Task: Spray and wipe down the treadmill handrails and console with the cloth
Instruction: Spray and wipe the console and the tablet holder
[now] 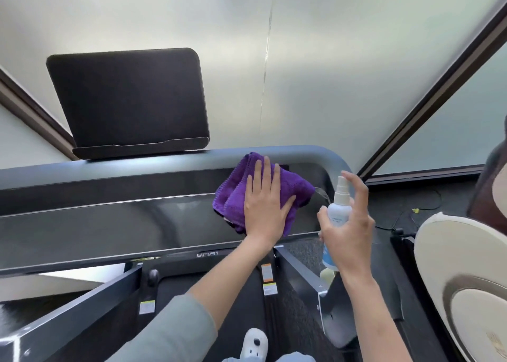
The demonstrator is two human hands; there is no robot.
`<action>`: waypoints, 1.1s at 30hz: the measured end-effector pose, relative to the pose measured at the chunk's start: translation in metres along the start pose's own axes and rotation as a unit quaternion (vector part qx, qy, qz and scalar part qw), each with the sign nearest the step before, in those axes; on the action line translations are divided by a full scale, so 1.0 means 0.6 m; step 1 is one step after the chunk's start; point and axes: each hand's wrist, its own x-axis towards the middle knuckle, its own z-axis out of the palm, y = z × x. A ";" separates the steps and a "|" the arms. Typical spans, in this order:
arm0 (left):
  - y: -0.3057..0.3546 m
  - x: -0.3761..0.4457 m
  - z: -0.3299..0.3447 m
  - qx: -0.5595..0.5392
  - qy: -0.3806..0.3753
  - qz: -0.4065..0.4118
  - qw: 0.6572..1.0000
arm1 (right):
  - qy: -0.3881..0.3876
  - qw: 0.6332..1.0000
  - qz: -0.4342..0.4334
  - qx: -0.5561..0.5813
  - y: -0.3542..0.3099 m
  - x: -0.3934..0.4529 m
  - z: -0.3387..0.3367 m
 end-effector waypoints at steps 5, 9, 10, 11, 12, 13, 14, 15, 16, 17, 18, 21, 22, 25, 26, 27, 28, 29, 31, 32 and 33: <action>-0.016 -0.033 0.002 -0.010 0.002 0.022 1.000 | 0.006 1.000 0.023 -0.009 0.016 -0.002 -0.001; 0.035 0.036 0.020 0.030 -0.029 -0.001 0.999 | 0.018 0.999 0.030 -0.019 0.022 0.004 -0.014; 0.046 0.043 0.028 0.028 -0.024 0.004 0.999 | 0.021 0.999 0.033 -0.020 0.024 0.005 -0.018; 0.053 0.044 0.034 0.022 -0.011 0.011 1.000 | 0.024 0.999 0.038 -0.020 0.026 0.006 -0.021; 0.055 0.041 0.038 0.016 0.004 0.019 1.000 | 0.027 0.999 0.041 -0.023 0.028 0.006 -0.024; 0.054 0.039 0.040 0.012 0.017 0.025 0.999 | 0.029 0.998 0.044 -0.027 0.030 0.006 -0.027; 0.050 0.038 0.040 0.010 0.028 0.030 0.999 | 0.032 0.998 0.047 -0.031 0.033 0.005 -0.029; 0.047 0.037 0.038 0.010 0.036 0.035 0.999 | 0.034 0.998 0.050 -0.033 0.035 0.005 -0.030; 0.045 0.036 0.035 0.008 0.038 0.039 0.998 | 0.035 0.997 0.054 -0.036 0.038 0.004 -0.030; 0.044 0.032 0.032 0.002 0.038 0.045 0.998 | 0.035 0.997 0.058 -0.040 0.039 0.003 -0.030; 0.044 0.028 0.030 -0.010 0.035 0.056 0.998 | 0.036 0.997 0.061 -0.041 0.041 0.002 -0.029; 0.045 0.020 0.023 -0.065 0.010 0.090 0.994 | 0.041 0.997 0.060 -0.034 0.041 -0.001 -0.026; 0.046 0.024 0.020 -0.080 0.003 0.105 0.991 | 0.041 0.997 0.057 -0.031 0.039 -0.003 -0.025; 0.056 0.043 0.020 -0.118 -0.016 0.178 0.977 | 0.036 0.998 0.045 -0.026 0.035 -0.006 -0.022; 0.059 0.047 0.019 -0.136 -0.026 0.201 0.970 | 0.036 0.998 0.042 -0.026 0.034 -0.005 -0.021; 0.058 0.051 0.019 -0.154 -0.040 0.220 0.962 | 0.037 0.998 0.038 -0.026 0.034 -0.004 -0.018; 0.052 0.055 0.019 -0.170 -0.055 0.239 0.954 | 0.037 0.998 0.035 -0.025 0.033 -0.002 -0.015; 0.042 0.057 0.018 -0.181 -0.070 0.262 0.945 | 0.036 0.999 0.031 -0.023 0.031 -0.001 -0.013; 0.022 0.063 0.014 -0.191 -0.094 0.305 0.928 | 0.040 0.999 0.024 -0.017 0.027 0.000 -0.010; 0.017 0.065 0.012 -0.192 -0.095 0.308 0.927 | 0.041 0.999 0.021 -0.015 0.026 -0.001 -0.010; 0.018 0.064 0.009 -0.192 -0.089 0.291 0.933 | 0.041 0.999 0.019 -0.015 0.026 -0.002 -0.009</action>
